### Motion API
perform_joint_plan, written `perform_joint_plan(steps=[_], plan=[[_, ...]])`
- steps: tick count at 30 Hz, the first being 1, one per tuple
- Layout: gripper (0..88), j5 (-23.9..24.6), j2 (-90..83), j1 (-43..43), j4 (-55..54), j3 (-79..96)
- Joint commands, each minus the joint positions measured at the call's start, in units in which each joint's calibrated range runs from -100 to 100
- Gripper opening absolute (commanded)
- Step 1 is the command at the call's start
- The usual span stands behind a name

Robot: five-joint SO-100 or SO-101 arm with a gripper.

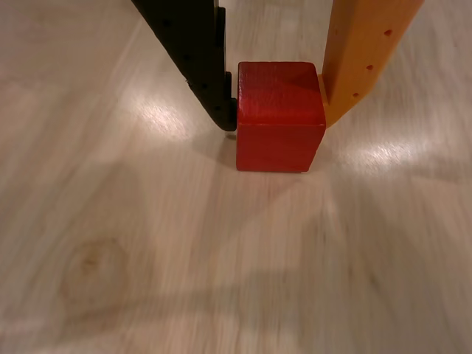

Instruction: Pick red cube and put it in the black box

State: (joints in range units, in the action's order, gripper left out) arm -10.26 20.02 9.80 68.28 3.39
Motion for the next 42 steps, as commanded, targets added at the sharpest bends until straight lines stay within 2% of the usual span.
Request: perform_joint_plan(steps=[1,7,9,17,23,31,36,42], plan=[[3.2,-0.46,-8.65,-0.21,3.63,-2.21],[3.4,-4.11,-19.6,-5.43,12.96,-2.12],[3.4,-6.67,-22.94,-8.42,16.4,-2.12],[3.5,-16.54,-27.7,-27.59,26.64,0.78],[3.5,-19.03,-27.95,-38.25,28.03,6.66],[3.5,-24.82,-32.97,-42.7,31.39,14.44],[3.6,-30.97,-41.24,-43.0,31.39,22.95],[3.6,-31.76,-43.49,-46.76,31.23,25.57]])
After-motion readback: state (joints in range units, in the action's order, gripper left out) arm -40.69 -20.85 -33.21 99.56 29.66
